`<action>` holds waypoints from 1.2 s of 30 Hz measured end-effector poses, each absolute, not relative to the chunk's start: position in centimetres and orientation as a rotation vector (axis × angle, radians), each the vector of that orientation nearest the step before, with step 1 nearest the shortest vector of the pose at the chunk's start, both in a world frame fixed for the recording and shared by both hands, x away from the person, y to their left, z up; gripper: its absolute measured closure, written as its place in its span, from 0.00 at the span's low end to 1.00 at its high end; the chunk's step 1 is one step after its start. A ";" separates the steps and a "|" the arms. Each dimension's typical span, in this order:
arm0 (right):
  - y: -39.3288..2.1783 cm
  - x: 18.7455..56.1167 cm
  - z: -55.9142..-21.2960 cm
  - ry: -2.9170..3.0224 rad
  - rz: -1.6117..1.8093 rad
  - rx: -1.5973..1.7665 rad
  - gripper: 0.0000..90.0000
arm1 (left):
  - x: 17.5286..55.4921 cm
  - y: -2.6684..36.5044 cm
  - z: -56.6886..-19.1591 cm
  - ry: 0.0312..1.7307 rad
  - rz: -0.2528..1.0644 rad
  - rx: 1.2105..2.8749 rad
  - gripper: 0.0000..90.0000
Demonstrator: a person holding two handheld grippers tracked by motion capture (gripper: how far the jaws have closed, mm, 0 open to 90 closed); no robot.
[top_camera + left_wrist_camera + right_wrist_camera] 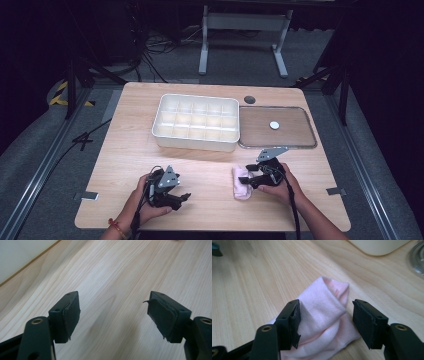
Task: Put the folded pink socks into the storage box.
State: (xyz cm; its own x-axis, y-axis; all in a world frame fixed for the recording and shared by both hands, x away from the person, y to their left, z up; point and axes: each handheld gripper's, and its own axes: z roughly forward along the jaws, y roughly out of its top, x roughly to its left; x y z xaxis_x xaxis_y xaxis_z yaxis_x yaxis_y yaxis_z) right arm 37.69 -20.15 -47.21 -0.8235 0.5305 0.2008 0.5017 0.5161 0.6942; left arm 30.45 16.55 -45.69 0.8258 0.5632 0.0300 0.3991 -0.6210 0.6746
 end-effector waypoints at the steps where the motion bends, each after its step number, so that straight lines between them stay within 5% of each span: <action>1: -20.1 37.8 -47.3 2.724 1.226 0.929 0.46 | 30.4 17.0 -45.8 0.713 0.307 2.322 0.29; 16: -20.3 37.9 -47.0 2.785 1.288 0.886 0.78 | 31.0 20.1 -48.0 0.832 0.310 2.285 0.19; 36: -20.6 36.4 -45.5 2.715 1.295 0.721 0.88 | 31.1 20.0 -48.3 0.854 0.321 2.254 0.15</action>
